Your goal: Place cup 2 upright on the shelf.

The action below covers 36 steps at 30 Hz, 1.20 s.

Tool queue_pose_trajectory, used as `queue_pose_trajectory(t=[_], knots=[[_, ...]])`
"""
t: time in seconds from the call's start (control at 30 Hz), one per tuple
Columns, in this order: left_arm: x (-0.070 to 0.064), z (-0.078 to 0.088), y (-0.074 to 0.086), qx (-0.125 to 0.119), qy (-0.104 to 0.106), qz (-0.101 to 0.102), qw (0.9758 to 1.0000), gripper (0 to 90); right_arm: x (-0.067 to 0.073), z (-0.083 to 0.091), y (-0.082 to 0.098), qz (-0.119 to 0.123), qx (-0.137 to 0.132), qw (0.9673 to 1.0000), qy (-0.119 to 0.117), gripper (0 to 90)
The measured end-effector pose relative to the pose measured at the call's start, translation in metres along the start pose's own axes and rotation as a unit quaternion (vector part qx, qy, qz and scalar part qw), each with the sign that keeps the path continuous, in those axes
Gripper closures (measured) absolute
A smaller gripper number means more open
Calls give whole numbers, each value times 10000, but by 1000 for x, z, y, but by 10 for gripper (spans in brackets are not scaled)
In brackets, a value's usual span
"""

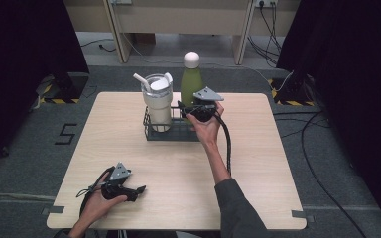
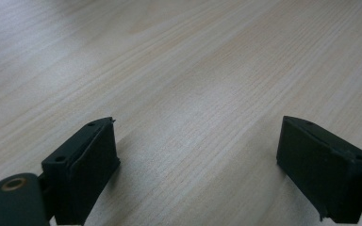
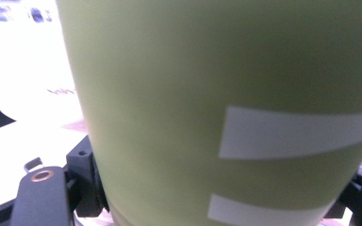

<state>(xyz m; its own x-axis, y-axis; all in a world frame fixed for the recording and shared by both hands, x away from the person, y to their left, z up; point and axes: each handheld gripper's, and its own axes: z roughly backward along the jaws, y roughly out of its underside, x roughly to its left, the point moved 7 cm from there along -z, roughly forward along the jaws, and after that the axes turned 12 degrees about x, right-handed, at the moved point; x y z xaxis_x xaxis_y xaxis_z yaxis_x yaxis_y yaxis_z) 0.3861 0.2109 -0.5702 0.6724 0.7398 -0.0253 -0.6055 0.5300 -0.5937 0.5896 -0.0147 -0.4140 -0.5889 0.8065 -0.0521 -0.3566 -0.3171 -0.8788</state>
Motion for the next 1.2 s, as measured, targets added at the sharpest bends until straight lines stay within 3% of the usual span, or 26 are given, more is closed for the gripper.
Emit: queue_pose_trajectory(t=[0.57, 0.73, 0.87, 1.0, 1.2], knots=[[0, 0, 0, 5, 5, -1, 10000, 119, -2, -22, 12, -115, 72, 9999, -1, 208], [0, 0, 0, 6, 7, -5, 10000, 119, -2, -27, 16, -272, 36, 9996, -49, 207], [0, 0, 0, 9, 20, -25, 10000, 119, -2, -31, 20, -214, 76, 9997, 24, 207], [0, 0, 0, 3, 16, -22, 10000, 119, -2, -36, 23, -345, 52, 9994, -48, 207], [0, 0, 0, 4, 23, -27, 10000, 119, 1, -41, 26, -293, 80, 9995, -20, 207]])
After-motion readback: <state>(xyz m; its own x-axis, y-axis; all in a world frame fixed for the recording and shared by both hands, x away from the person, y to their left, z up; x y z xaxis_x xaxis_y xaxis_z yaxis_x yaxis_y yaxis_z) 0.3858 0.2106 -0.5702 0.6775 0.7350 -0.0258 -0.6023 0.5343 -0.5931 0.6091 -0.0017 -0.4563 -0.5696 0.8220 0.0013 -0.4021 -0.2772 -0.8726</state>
